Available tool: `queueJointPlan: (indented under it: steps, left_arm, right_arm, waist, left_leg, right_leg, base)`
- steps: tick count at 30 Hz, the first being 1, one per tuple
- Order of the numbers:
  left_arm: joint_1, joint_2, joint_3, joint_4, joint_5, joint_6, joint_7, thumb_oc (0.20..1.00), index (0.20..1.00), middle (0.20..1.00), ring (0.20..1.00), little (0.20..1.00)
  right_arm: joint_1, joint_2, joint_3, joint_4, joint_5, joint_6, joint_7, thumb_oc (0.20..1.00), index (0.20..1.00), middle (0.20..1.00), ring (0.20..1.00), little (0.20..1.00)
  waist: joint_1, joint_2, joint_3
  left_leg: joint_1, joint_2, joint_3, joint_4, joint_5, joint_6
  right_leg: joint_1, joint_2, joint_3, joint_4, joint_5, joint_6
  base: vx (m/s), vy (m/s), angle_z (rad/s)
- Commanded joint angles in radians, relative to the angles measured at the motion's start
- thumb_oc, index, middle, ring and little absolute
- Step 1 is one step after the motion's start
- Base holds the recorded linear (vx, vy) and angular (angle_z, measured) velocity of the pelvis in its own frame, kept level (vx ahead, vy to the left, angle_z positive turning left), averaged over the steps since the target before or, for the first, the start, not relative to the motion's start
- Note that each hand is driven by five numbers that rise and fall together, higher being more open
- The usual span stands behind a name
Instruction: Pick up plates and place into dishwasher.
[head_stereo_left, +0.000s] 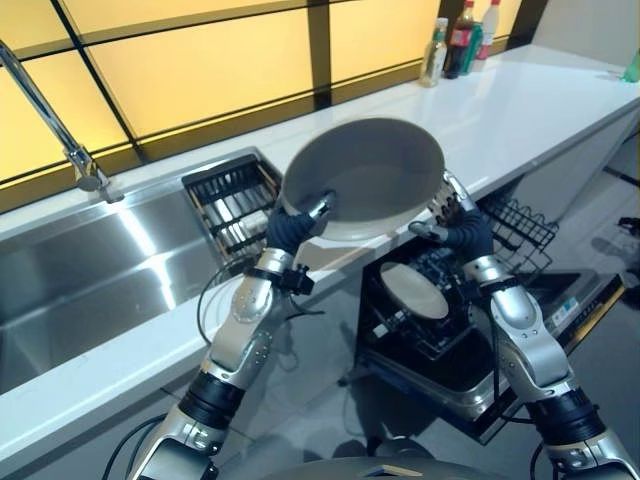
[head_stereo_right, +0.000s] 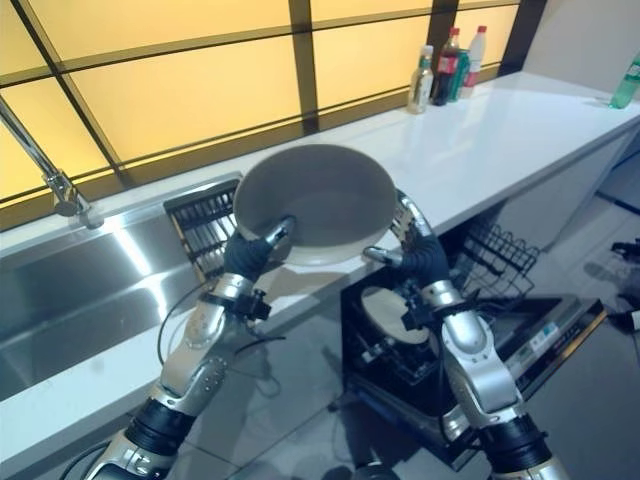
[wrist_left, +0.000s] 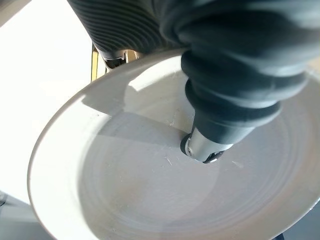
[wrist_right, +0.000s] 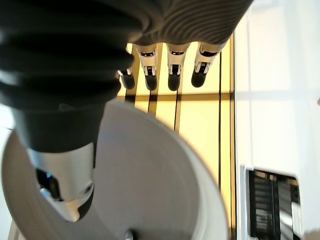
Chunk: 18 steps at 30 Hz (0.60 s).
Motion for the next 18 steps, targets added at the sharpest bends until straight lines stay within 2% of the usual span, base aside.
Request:
queueJointPlan:
  steps: [1,4,9,10,11,12,18]
  left_arm:
    - [-0.022,0.025,-0.022,-0.008,-0.051,-0.048,-0.039,0.2,0.2,0.2,0.2,0.2]
    - [-0.019,0.024,-0.03,0.004,-0.063,-0.053,-0.051,0.2,0.2,0.2,0.2,0.2]
    - [-0.015,0.024,-0.038,0.016,-0.073,-0.055,-0.081,0.2,0.2,0.2,0.2,0.2]
    - [-0.013,0.025,-0.038,0.017,-0.069,-0.056,-0.084,0.2,0.2,0.2,0.2,0.2]
    - [-0.01,0.025,-0.039,0.018,-0.062,-0.059,-0.086,0.2,0.2,0.2,0.2,0.2]
    - [-0.01,0.027,-0.04,0.016,-0.059,-0.058,-0.084,0.2,0.2,0.2,0.2,0.2]
    - [-0.011,0.034,-0.036,0.021,-0.064,-0.059,-0.084,0.2,0.2,0.2,0.2,0.2]
  right_arm:
    - [-0.088,0.042,-0.001,-0.104,0.119,0.003,0.076,1.0,1.0,1.0,1.0,1.0]
    - [-0.094,0.057,0.018,-0.115,0.161,0.04,0.103,1.0,1.0,1.0,1.0,1.0]
    - [-0.117,0.057,0.034,-0.105,0.143,0.076,0.118,1.0,1.0,1.0,1.0,1.0]
    - [-0.118,0.055,0.035,-0.105,0.142,0.078,0.126,0.887,0.887,0.887,0.887,0.887]
    - [-0.116,0.054,0.037,-0.106,0.142,0.079,0.131,0.567,0.567,0.567,0.567,0.567]
    - [-0.116,0.052,0.039,-0.107,0.142,0.079,0.136,0.2,0.2,0.2,0.2,0.2]
    - [-0.111,0.043,0.035,-0.102,0.133,0.07,0.166,0.2,0.2,0.2,0.2,0.2]
  waist:
    - [0.018,-0.043,-0.014]
    - [0.021,-0.045,-0.018]
    - [0.028,-0.048,-0.023]
    - [0.029,-0.048,-0.024]
    - [0.03,-0.048,-0.024]
    - [0.03,-0.049,-0.025]
    - [0.031,-0.049,-0.026]
  left_leg:
    - [-0.048,-0.052,-0.017,0.13,-0.15,0.074]
    - [-0.047,-0.051,-0.019,0.129,-0.148,0.074]
    - [-0.047,-0.048,-0.021,0.129,-0.145,0.072]
    - [-0.047,-0.048,-0.022,0.129,-0.145,0.072]
    - [-0.046,-0.047,-0.021,0.129,-0.146,0.072]
    - [-0.046,-0.046,-0.022,0.128,-0.147,0.073]
    - [-0.045,-0.044,-0.022,0.126,-0.146,0.072]
  right_leg:
    - [-0.065,0.001,0.012,0.013,0.076,0.086]
    - [-0.066,0.0,0.008,0.015,0.08,0.087]
    - [-0.062,-0.003,-0.002,0.012,0.079,0.085]
    - [-0.062,-0.003,-0.003,0.011,0.078,0.085]
    - [-0.061,-0.004,-0.005,0.011,0.076,0.085]
    - [-0.061,-0.004,-0.006,0.012,0.075,0.085]
    - [-0.056,-0.003,-0.008,0.006,0.07,0.083]
  base:
    - [0.0,0.0,0.0]
    - [0.01,-0.008,0.01]
    - [0.02,-0.019,0.05]
    - [0.02,-0.013,0.03]
    - [0.0,0.0,0.0]
    - [0.0,0.0,0.0]
    - [0.0,-0.007,0.03]
